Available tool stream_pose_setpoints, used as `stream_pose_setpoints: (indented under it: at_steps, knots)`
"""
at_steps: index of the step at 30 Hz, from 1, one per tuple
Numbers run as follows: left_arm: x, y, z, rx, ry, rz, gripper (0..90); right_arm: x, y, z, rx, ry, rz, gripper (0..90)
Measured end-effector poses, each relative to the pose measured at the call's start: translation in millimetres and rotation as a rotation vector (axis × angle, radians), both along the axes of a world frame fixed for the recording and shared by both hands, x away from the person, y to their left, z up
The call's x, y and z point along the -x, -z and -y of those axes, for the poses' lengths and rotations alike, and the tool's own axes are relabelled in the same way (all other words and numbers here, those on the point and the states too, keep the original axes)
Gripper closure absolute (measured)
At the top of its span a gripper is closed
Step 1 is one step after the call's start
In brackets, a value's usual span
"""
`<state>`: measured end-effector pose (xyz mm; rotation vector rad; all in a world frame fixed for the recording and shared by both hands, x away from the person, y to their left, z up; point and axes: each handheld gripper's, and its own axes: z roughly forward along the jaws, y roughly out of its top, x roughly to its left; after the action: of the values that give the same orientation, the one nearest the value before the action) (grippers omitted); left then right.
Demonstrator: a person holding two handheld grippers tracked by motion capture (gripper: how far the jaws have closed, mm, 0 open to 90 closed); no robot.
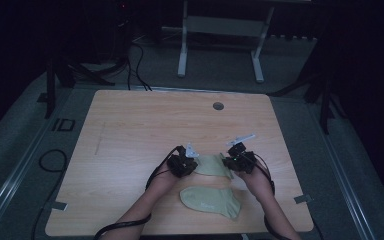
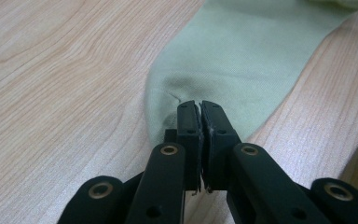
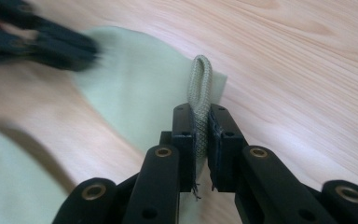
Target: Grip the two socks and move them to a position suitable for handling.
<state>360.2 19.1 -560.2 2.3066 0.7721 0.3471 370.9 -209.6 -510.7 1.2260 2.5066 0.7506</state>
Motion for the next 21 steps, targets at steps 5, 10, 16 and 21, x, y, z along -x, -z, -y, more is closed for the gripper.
stream_pose_setpoints:
  at_steps: [5, 10, 16, 21]
  knots:
    - [-0.8, -0.4, -0.2, -0.001, -0.001, -0.006, 86.1, -13.5, 6.9, 21.8, 0.02, 0.059, -0.035, 70.9]
    - [-1.2, -0.6, -0.5, 0.0, -0.001, -0.011, 86.0, -18.4, 14.0, 35.3, 0.046, 0.112, -0.038, 60.7]
    - [-1.7, -0.9, -0.7, -0.001, -0.001, -0.014, 85.9, -16.0, 5.9, 38.7, 0.003, 0.121, -0.017, 60.6]
    - [-1.4, -0.9, 0.1, 0.0, -0.004, -0.013, 85.9, -11.7, -4.2, 32.5, -0.013, 0.104, 0.01, 61.9]
